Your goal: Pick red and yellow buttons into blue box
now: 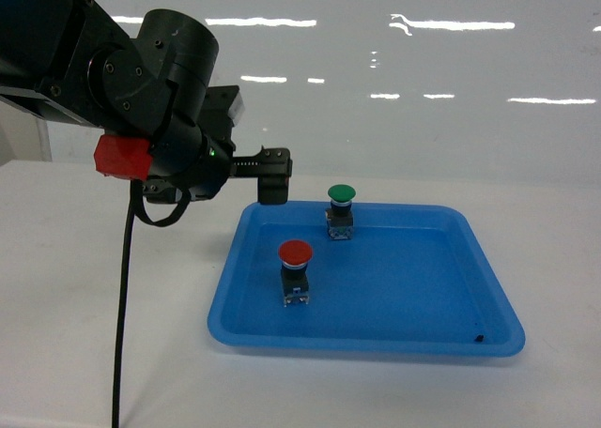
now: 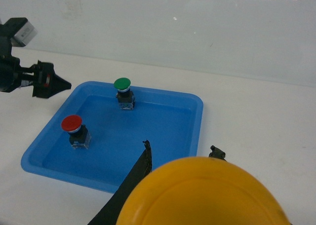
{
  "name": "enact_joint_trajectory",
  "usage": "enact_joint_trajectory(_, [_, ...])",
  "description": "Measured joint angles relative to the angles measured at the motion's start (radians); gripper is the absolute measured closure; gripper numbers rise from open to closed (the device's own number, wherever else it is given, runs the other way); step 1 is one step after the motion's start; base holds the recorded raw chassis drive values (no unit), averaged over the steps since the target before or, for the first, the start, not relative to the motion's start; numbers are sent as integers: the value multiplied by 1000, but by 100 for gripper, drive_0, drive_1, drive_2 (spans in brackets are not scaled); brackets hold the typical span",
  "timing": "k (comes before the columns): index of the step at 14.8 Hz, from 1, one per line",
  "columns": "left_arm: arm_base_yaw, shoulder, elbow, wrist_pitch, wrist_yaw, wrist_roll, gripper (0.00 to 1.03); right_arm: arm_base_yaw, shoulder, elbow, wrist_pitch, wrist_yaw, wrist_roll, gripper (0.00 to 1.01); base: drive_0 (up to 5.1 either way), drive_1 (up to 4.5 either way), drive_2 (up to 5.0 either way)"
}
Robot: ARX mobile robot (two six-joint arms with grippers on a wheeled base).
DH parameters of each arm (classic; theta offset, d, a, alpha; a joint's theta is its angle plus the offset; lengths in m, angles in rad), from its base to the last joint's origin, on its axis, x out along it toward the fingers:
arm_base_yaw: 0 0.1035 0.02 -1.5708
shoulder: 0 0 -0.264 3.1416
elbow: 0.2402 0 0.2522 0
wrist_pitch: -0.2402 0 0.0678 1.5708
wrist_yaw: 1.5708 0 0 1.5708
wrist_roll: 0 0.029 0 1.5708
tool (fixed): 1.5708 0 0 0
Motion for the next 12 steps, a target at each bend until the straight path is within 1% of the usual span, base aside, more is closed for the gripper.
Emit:
enact_joint_trajectory(1, [-6, 0, -5, 55, -4, -127, 5, 0, 0, 0, 0, 0, 0, 74, 0, 0, 0])
enact_joint_trajectory(2, [-10, 0, -2, 58, -38, -188, 5, 0, 0, 0, 0, 0, 0, 74, 0, 0, 0])
enact_joint_trajectory(3, [-11, 0, -2, 54, -41, -224, 5, 0, 0, 0, 0, 0, 0, 74, 0, 0, 0])
enact_joint_trajectory(4, [-16, 0, -2, 48, -30, -245, 5, 0, 0, 0, 0, 0, 0, 74, 0, 0, 0])
enact_joint_trajectory(5, [-24, 0, -2, 46, -29, -246, 5, 0, 0, 0, 0, 0, 0, 74, 0, 0, 0])
enact_joint_trajectory(6, [-41, 0, -6, 55, -23, -233, 5, 0, 0, 0, 0, 0, 0, 74, 0, 0, 0])
enact_joint_trajectory(7, [-72, 0, -8, 51, -1, -208, 5, 0, 0, 0, 0, 0, 0, 74, 0, 0, 0])
enact_joint_trajectory(8, [-102, 0, -8, 51, 22, -160, 5, 0, 0, 0, 0, 0, 0, 74, 0, 0, 0])
enact_joint_trajectory(9, [-126, 0, -2, 34, 28, -130, 5, 0, 0, 0, 0, 0, 0, 74, 0, 0, 0])
enact_joint_trajectory(10, [-137, 3, 0, 34, 35, -107, 5, 0, 0, 0, 0, 0, 0, 74, 0, 0, 0])
enact_joint_trajectory(12, [-137, 8, 0, 40, 30, -64, 5, 0, 0, 0, 0, 0, 0, 74, 0, 0, 0])
